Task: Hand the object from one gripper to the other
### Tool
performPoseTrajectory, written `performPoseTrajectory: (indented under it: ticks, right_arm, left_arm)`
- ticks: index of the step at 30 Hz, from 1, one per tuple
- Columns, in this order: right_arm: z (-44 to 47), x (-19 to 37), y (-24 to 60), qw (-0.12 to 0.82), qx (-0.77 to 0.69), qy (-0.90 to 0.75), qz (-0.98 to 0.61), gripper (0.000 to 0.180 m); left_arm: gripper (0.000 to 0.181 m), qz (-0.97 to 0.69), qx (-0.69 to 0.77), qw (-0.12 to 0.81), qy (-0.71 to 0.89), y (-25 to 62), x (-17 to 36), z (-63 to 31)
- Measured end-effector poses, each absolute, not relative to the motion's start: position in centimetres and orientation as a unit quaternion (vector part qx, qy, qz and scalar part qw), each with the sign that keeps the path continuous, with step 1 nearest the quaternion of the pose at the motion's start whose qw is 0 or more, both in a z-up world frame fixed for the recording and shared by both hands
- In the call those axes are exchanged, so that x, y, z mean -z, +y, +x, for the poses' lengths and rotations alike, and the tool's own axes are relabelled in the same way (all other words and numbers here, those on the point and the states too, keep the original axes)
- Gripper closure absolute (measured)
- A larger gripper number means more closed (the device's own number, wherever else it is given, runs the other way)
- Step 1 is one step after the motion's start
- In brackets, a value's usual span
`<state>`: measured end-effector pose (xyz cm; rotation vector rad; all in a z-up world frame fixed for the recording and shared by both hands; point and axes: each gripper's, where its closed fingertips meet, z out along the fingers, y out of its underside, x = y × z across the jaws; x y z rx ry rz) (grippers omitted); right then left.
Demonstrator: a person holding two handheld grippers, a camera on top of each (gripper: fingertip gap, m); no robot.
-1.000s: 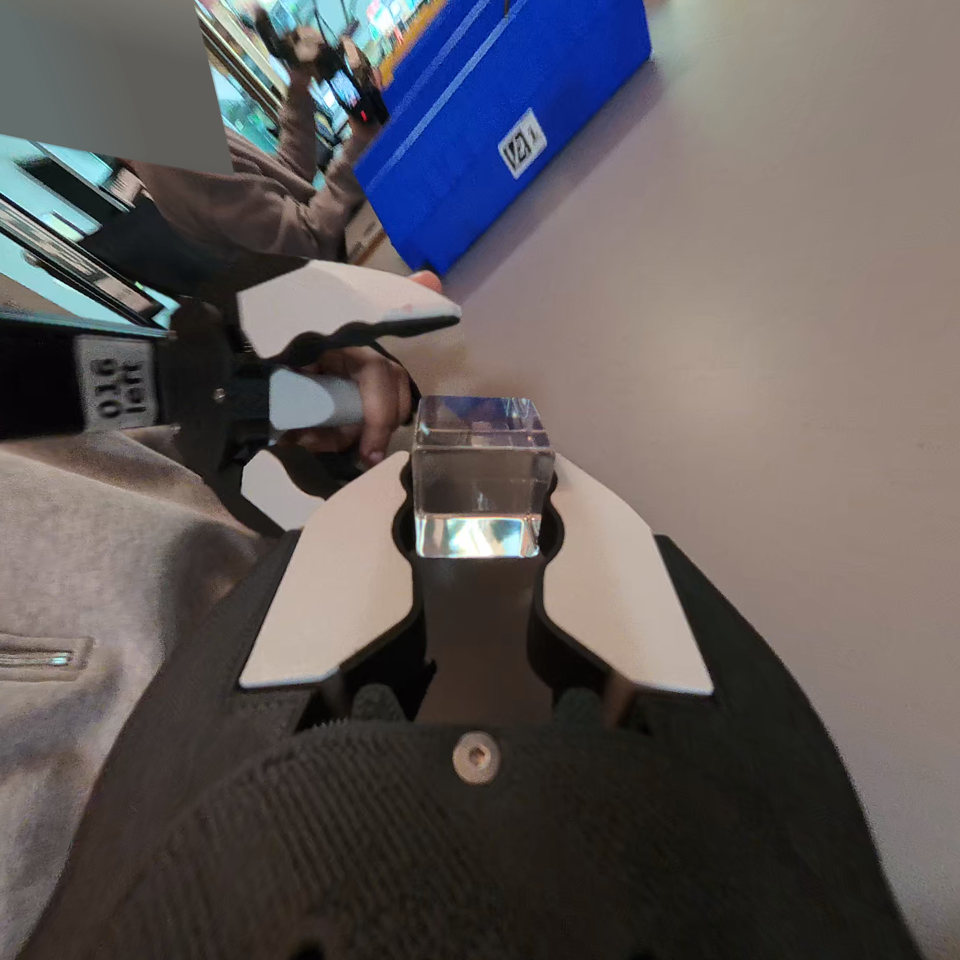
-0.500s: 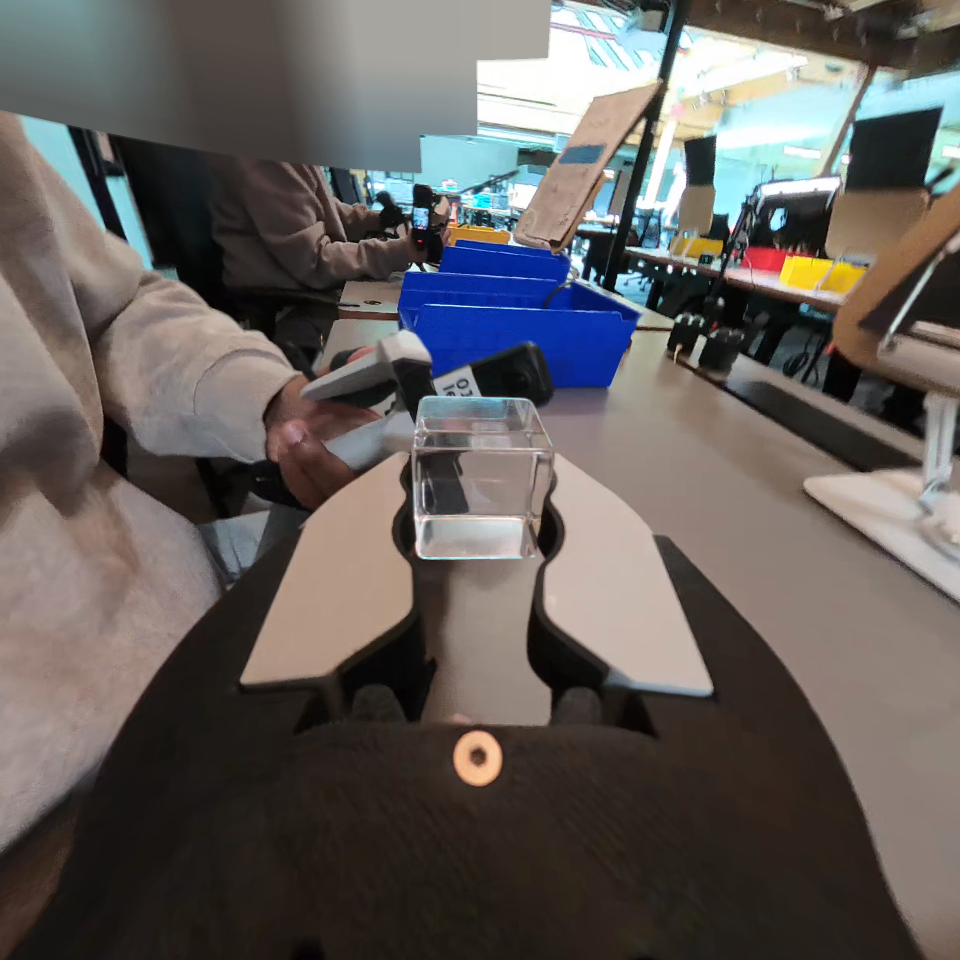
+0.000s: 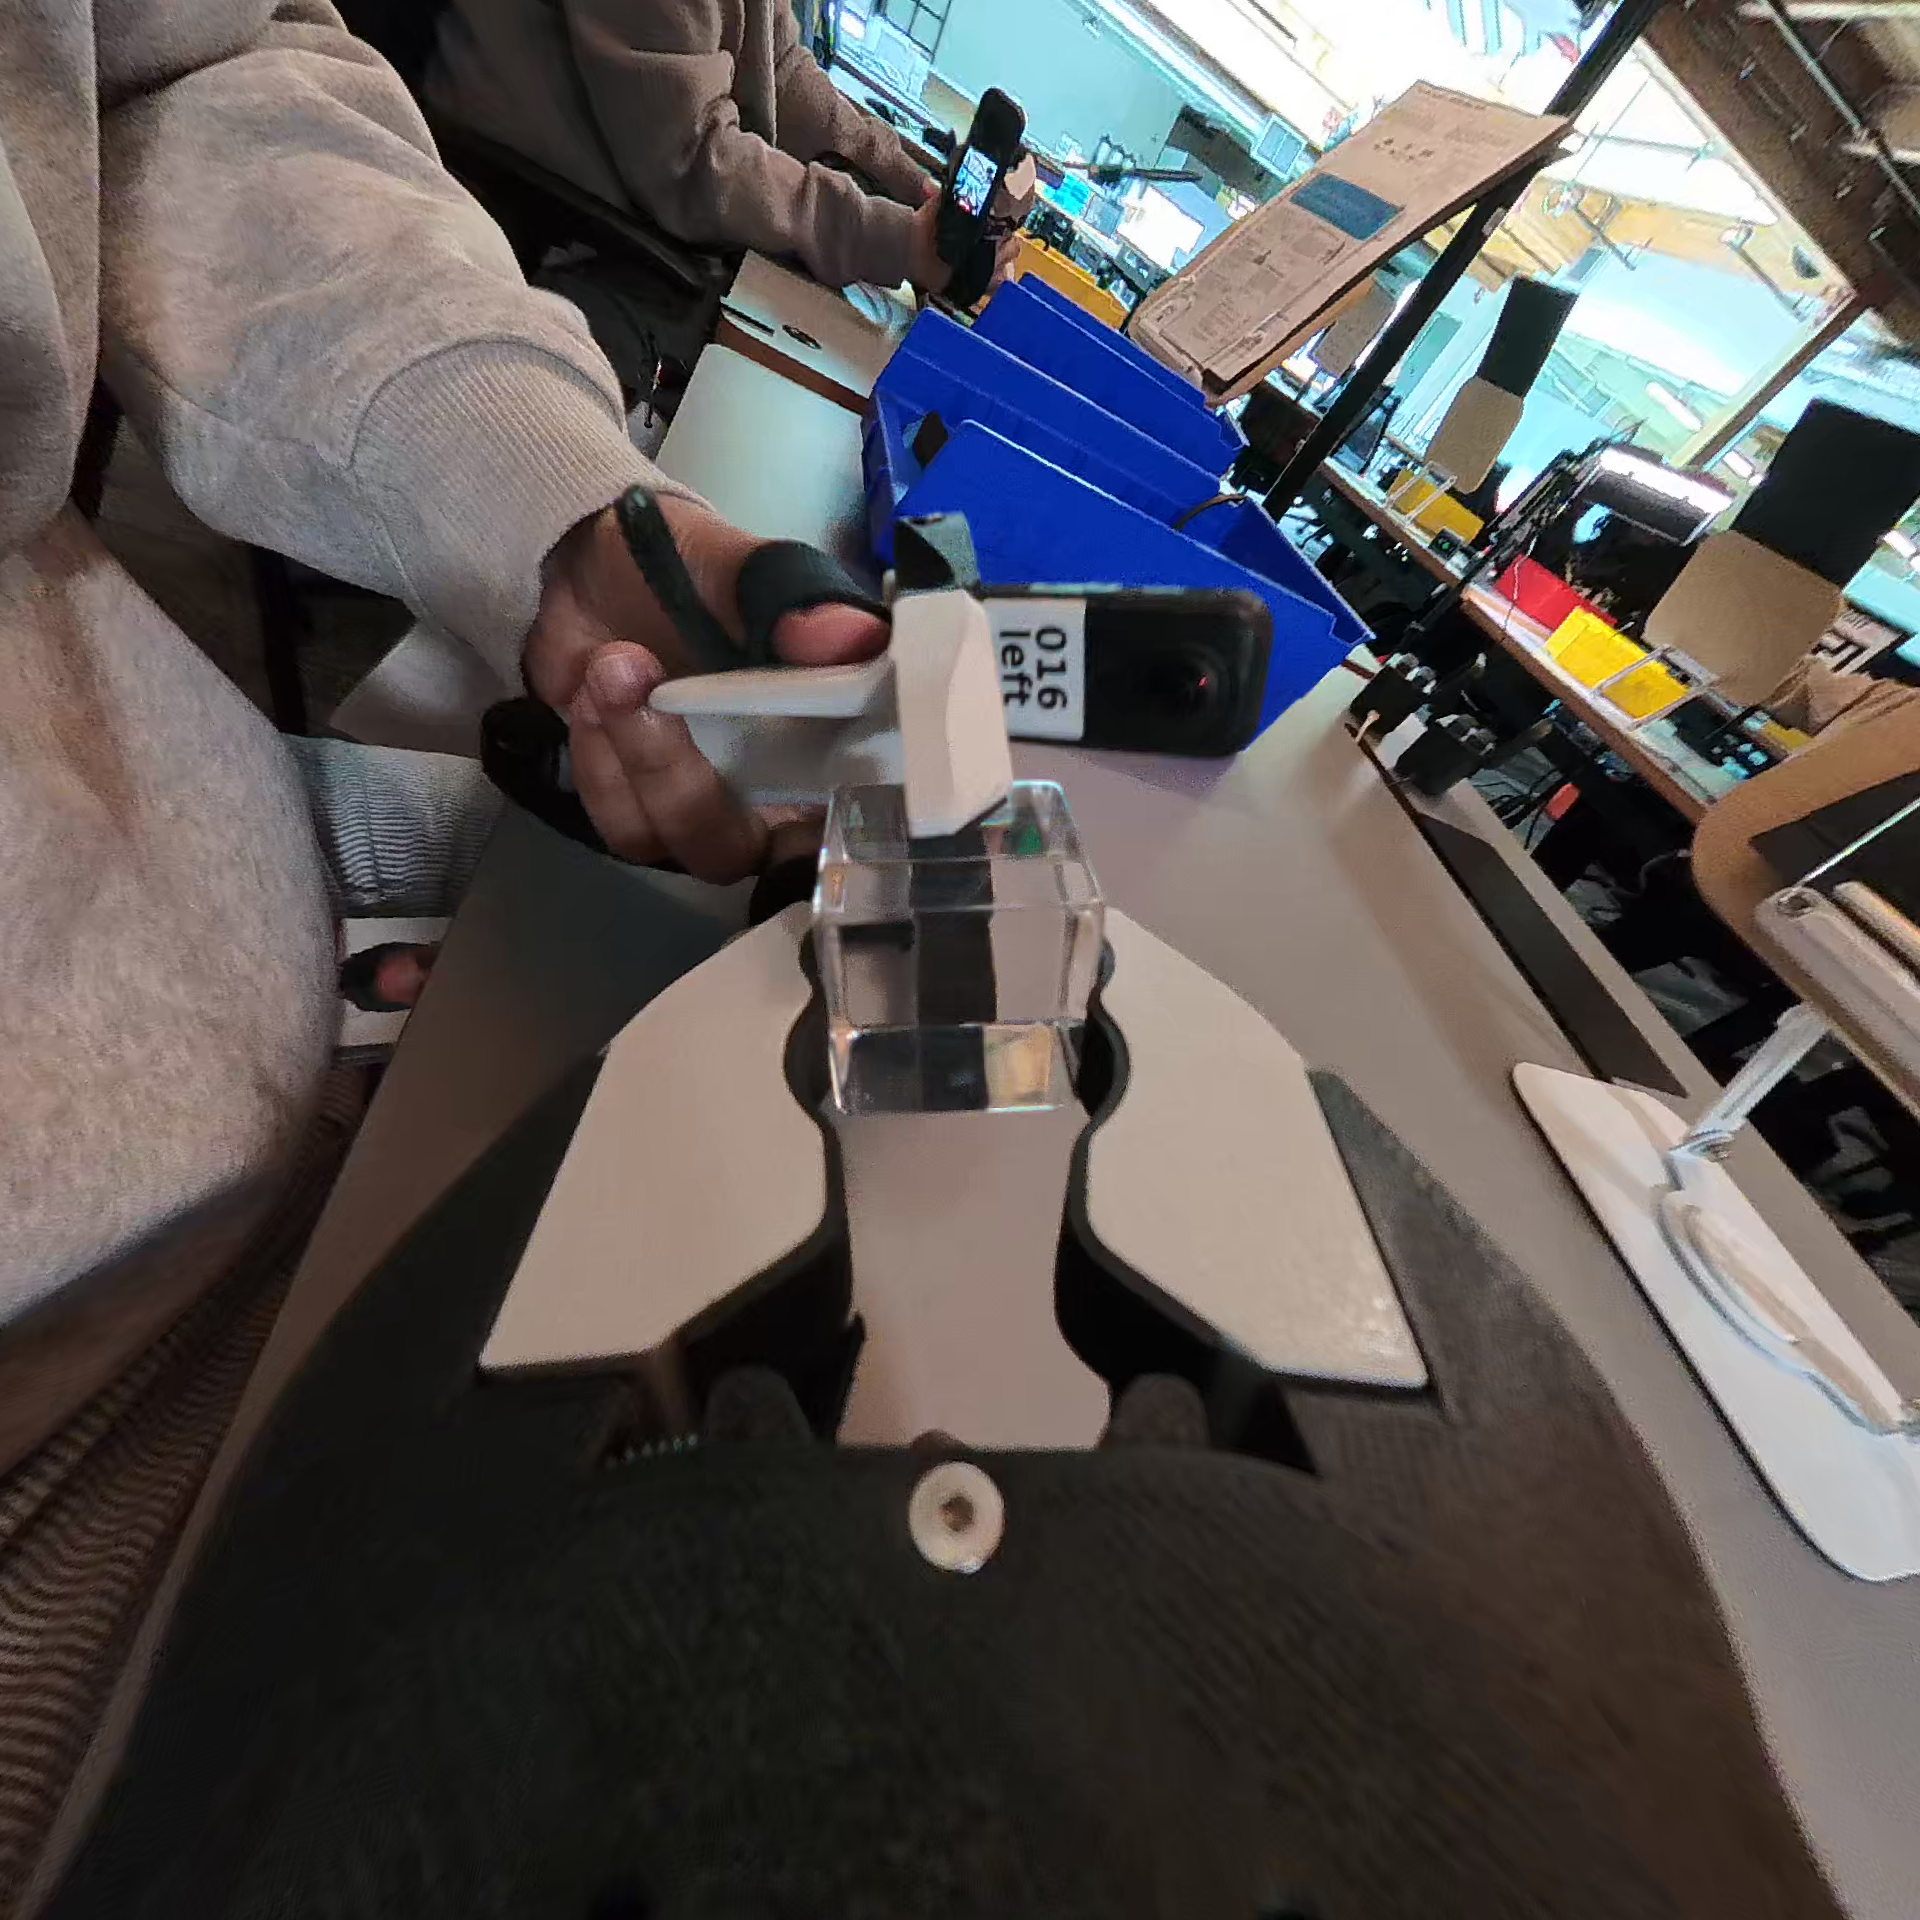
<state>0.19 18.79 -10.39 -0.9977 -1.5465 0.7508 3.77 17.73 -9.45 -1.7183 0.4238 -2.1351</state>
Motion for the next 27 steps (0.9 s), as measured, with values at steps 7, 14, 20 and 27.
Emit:
performPoseTrajectory:
  ticks: [7,14,20,27]
  right_arm:
    - [0.3,9.8,20.5,0.521,-0.393,-0.576,-0.493,0.084]
    - [1.8,6.8,22.3,0.499,-0.535,-0.439,-0.522,0.083]
    - [2.0,9.6,24.6,0.427,-0.516,-0.381,-0.637,0.095]
    - [0.6,12.5,22.7,0.306,-0.497,-0.372,-0.722,0.1]
  left_arm:
    - [0.135,-0.639,0.702,0.258,0.18,18.7,9.4,3.2]
    - [0.134,-0.693,0.579,0.374,0.212,21.2,10.4,1.4]
    - [0.134,-0.749,0.43,0.407,0.298,22.0,12.7,0.7]
    - [0.133,-0.79,0.095,0.399,0.455,23.0,16.4,-1.5]
